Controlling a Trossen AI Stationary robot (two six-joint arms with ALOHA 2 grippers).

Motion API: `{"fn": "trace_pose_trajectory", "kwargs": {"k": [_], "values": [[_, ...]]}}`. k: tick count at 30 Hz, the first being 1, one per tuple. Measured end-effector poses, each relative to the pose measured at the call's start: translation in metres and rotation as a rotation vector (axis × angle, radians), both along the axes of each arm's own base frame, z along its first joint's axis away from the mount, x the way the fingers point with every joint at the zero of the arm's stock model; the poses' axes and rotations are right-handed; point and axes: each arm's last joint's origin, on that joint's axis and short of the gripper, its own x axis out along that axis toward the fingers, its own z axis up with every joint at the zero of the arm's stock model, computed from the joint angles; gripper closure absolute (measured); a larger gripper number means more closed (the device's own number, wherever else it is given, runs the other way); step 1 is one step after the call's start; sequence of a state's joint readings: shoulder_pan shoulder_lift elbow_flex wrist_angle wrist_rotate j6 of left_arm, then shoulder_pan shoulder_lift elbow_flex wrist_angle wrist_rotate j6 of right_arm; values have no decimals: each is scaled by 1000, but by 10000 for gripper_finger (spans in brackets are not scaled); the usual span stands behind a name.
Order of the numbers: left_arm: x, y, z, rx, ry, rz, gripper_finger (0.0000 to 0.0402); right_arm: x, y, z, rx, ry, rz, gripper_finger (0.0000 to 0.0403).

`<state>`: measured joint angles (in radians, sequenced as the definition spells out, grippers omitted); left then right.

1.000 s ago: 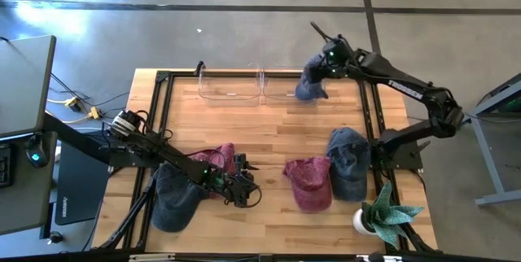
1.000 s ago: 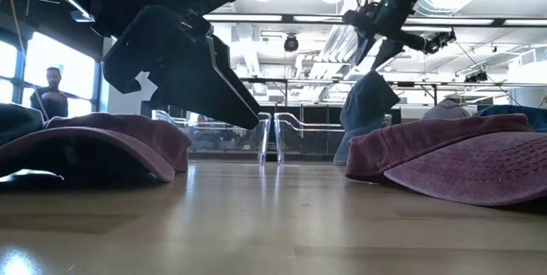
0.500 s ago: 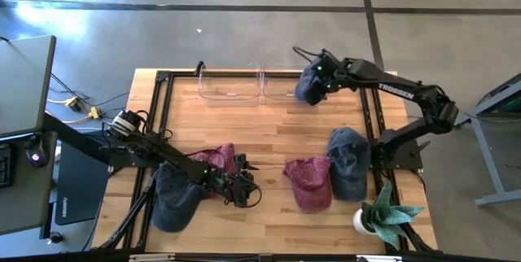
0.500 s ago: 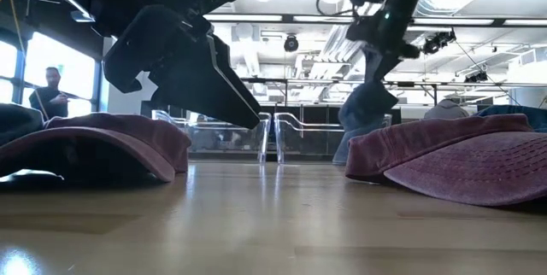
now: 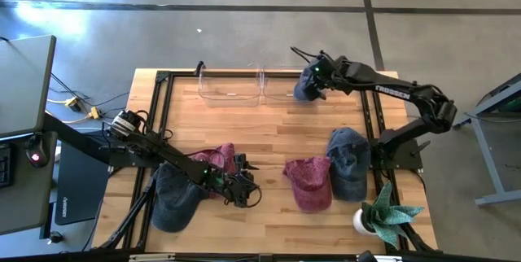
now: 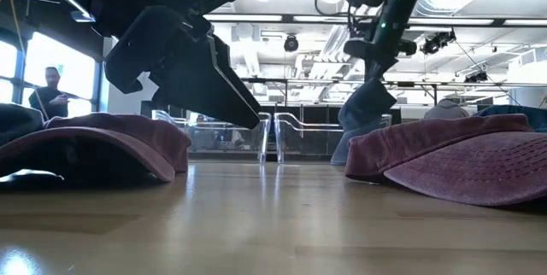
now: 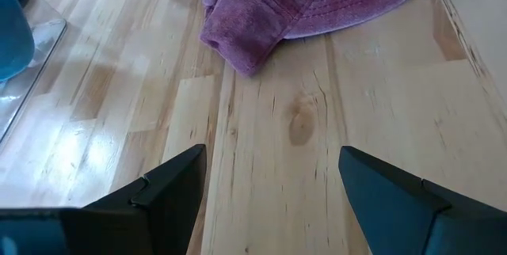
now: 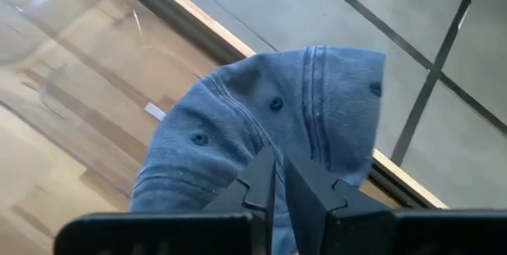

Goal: Pick & Place hat
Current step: Put the middle blue cap into the right transparent bin

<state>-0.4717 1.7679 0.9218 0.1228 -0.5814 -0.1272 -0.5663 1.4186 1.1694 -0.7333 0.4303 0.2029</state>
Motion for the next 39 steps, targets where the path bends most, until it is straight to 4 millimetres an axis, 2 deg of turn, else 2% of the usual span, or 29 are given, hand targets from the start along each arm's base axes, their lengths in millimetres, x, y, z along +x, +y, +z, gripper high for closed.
{"fn": "trace_pose_trajectory", "kwargs": {"k": [4,7,11,13,15,19,26,30,35,39], "values": [[0,0,0,1,0,0,119,-8,8,11,53,-64,55,360],[0,0,0,2,1,0,119,-13,17,15,180,-117,144,334],[0,0,0,3,0,0,119,-18,32,8,420,-114,249,308],[0,0,0,3,-1,0,119,-19,38,-1,466,-75,275,306],[0,0,0,2,-1,1,119,-19,40,-14,423,-18,276,311],[0,0,0,2,-2,1,119,-18,35,-37,229,50,208,334],[1,0,1,3,-8,5,119,-15,19,-58,50,-72,128,388],[1,0,1,3,-8,5,119,-19,15,-66,85,-103,143,399],[1,0,1,3,-7,5,119,-24,16,-68,194,-121,178,381],[1,0,1,3,-7,5,119,-24,16,-68,199,-121,184,366]]}}
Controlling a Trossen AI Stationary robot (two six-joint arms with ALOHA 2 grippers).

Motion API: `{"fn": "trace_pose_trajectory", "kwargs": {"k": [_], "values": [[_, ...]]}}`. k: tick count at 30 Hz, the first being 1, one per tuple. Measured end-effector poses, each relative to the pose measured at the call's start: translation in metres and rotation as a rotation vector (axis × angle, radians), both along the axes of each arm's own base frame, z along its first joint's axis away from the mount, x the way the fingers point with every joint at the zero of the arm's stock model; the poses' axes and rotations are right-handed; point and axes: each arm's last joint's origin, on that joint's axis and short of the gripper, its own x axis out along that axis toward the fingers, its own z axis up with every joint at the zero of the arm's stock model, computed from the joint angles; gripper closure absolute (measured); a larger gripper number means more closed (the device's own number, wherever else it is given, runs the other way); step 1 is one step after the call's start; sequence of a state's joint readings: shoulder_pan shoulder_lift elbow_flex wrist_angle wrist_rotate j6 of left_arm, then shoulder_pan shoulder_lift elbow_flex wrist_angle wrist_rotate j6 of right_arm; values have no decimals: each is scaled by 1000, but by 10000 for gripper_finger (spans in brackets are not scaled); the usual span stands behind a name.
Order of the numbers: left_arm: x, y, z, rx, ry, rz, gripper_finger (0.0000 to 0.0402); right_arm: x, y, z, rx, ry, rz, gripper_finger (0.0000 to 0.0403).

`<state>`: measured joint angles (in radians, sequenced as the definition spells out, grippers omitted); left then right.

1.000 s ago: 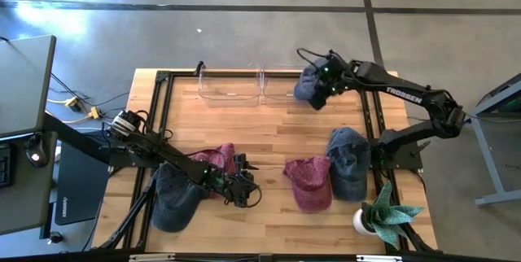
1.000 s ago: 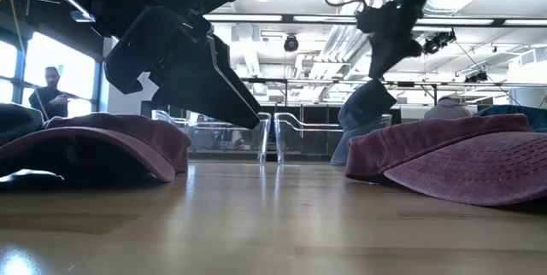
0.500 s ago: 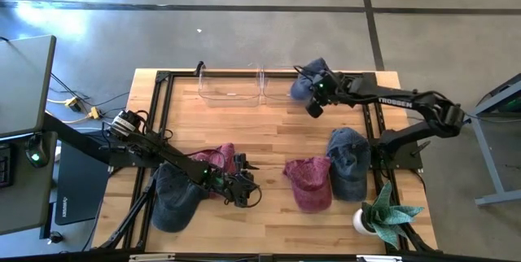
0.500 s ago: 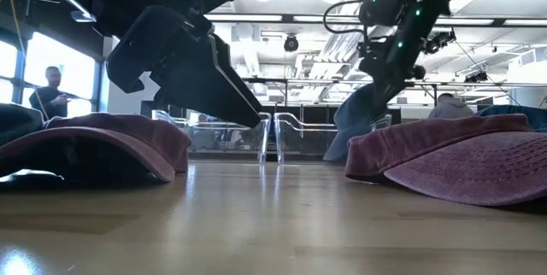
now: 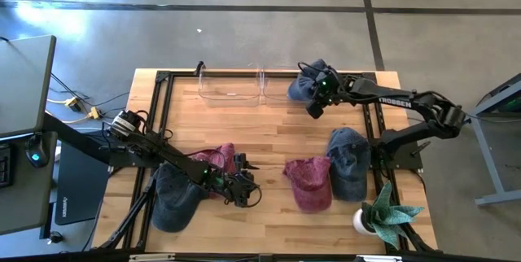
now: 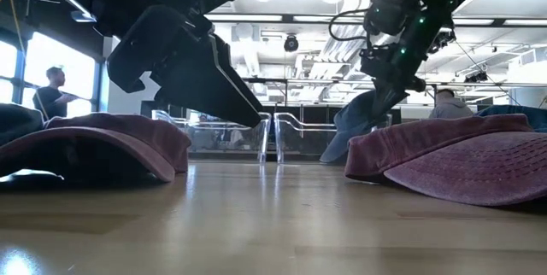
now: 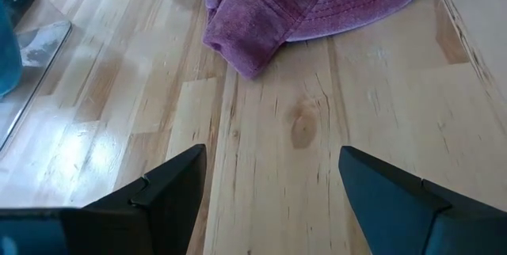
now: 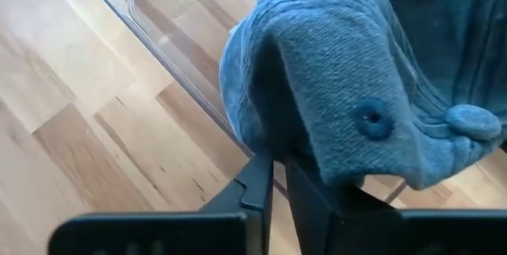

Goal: Pick & Place hat
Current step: Put the middle blue cap into the right transparent bin

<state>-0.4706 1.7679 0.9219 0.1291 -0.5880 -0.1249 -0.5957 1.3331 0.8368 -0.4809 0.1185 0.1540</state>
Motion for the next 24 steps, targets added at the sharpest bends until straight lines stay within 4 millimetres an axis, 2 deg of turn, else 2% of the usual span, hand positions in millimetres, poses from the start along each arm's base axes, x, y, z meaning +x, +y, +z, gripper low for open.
{"fn": "trace_pose_trajectory", "kwargs": {"k": [6,11,15,19,22,24], "values": [[0,0,0,0,0,0,119,-2,1,6,48,30,-1,325],[0,0,0,0,0,0,119,-1,2,34,106,65,-5,285],[0,0,0,0,0,0,119,-1,5,58,193,38,14,269],[0,0,0,0,0,0,119,4,6,77,227,-41,63,273],[0,0,0,0,0,-1,119,9,2,81,102,-51,-3,292],[0,0,0,5,2,-4,119,10,-1,75,28,-38,-74,313]]}}
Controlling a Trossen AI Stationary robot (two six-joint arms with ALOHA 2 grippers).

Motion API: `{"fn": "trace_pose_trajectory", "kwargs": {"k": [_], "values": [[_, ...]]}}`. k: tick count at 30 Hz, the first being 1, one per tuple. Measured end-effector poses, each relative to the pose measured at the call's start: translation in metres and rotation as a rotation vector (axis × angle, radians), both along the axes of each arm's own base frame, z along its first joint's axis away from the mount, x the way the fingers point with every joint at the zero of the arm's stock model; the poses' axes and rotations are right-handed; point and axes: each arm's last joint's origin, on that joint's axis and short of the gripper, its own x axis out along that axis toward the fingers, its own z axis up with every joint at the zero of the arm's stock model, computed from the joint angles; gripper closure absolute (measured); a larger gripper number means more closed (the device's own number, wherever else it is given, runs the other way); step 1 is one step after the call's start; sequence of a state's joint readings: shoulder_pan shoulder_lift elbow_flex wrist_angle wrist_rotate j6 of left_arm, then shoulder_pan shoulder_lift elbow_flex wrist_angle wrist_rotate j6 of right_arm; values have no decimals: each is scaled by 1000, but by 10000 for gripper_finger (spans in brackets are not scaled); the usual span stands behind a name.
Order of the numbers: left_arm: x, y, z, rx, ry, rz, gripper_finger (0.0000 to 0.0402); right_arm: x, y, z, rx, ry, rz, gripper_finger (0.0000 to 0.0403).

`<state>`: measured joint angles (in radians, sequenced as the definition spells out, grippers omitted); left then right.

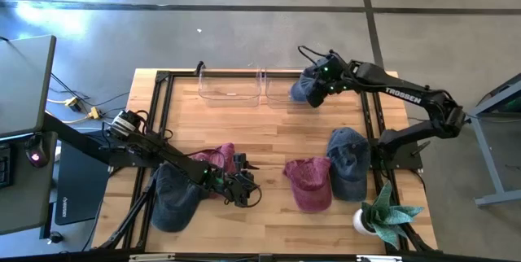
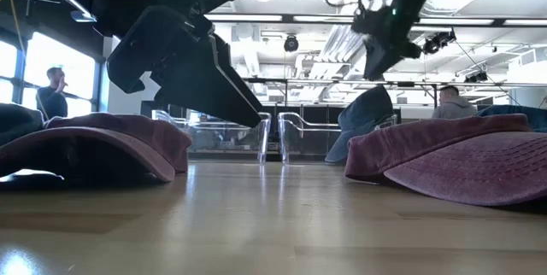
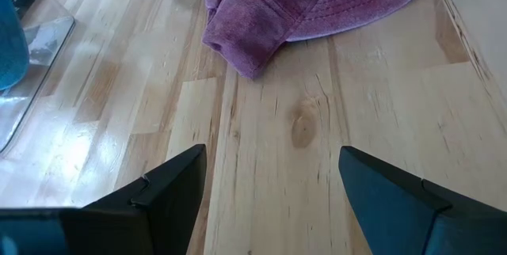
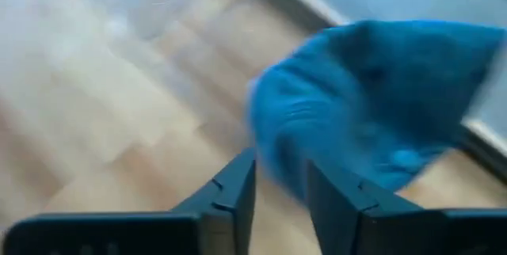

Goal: Pick & Place hat
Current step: Put the middle blue cap into the right transparent bin, then put the right red cap into the left transparent bin

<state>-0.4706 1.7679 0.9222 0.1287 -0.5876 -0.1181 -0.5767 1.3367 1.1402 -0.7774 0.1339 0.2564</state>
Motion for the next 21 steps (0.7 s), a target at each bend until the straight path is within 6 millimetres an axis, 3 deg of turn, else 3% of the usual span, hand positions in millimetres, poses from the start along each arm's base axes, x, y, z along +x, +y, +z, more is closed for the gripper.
{"fn": "trace_pose_trajectory", "kwargs": {"k": [6,10,16,21], "values": [[0,0,0,3,1,-3,119,-3,-4,-39,13,38,14,387],[0,0,0,4,1,-3,119,-6,-6,-52,-53,84,7,393],[0,0,0,0,0,-1,119,-3,-2,-36,-108,79,3,371],[0,0,0,0,0,0,119,0,23,-12,-172,12,40,383]]}}
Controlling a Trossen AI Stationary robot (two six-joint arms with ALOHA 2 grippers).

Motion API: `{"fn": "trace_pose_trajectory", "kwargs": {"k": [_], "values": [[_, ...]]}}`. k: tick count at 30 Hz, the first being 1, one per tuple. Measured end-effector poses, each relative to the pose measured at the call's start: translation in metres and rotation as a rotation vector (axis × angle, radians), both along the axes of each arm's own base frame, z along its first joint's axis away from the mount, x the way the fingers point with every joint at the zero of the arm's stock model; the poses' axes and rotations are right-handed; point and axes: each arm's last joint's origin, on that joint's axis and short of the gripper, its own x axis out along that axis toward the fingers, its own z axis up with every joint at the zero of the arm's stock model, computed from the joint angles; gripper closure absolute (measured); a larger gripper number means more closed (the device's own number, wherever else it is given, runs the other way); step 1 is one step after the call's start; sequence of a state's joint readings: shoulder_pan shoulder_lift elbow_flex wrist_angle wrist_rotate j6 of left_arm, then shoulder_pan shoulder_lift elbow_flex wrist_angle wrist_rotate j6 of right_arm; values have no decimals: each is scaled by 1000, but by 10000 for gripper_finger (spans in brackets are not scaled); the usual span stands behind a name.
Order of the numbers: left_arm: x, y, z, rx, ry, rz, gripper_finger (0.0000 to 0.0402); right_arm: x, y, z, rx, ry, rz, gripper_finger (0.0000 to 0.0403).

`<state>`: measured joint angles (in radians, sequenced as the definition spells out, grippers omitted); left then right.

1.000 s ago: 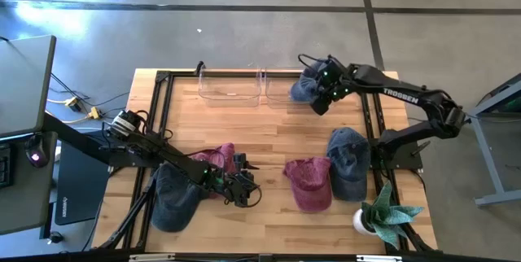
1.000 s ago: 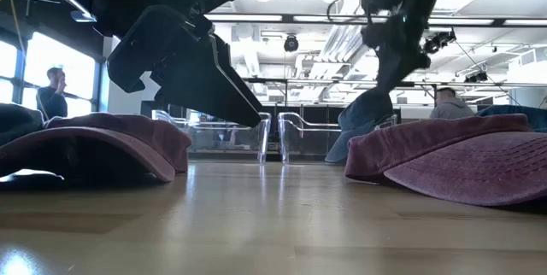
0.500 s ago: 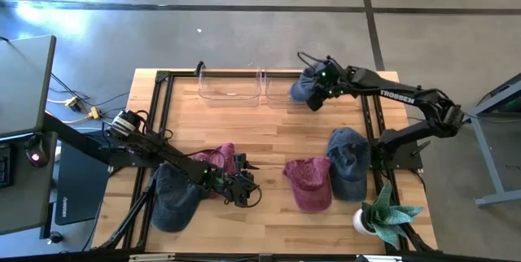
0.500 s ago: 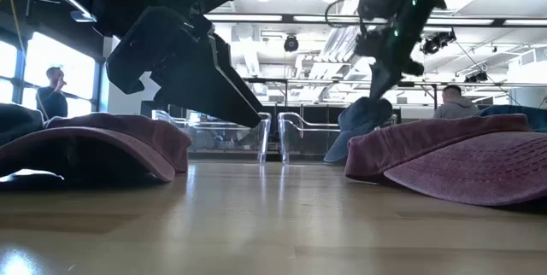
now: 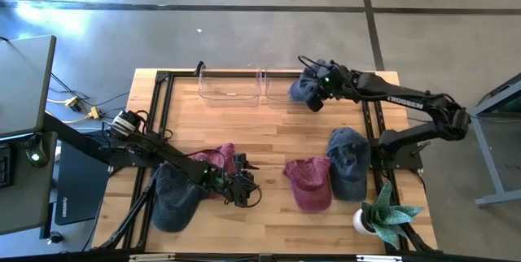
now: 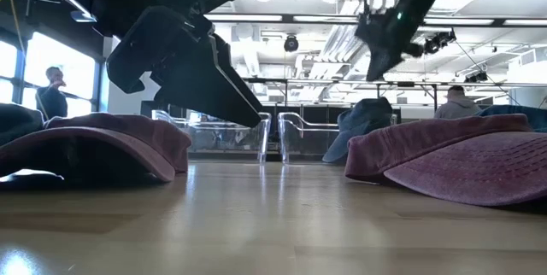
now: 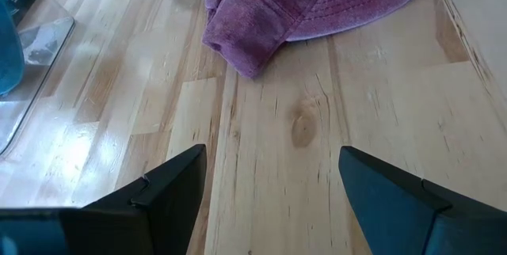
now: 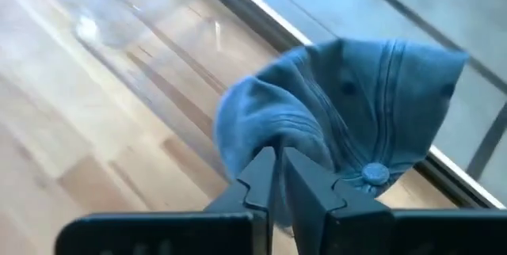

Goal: Pick & Place hat
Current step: Put the right red cap into the left transparent bin

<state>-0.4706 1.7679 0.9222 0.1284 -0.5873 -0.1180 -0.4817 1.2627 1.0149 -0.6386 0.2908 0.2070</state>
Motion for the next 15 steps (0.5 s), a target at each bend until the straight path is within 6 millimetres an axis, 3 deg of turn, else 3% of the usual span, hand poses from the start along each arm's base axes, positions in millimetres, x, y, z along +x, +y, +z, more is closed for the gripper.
{"fn": "trace_pose_trajectory", "kwargs": {"k": [4,9,13,15], "values": [[0,0,0,-6,2,5,119,3,39,10,-1,-25,100,400],[0,-1,0,-16,6,-7,119,12,97,8,55,-18,321,393],[0,-1,0,-36,3,-18,119,11,136,-13,174,7,532,380],[0,-1,0,-38,3,-17,119,7,148,-27,278,11,551,365]]}}
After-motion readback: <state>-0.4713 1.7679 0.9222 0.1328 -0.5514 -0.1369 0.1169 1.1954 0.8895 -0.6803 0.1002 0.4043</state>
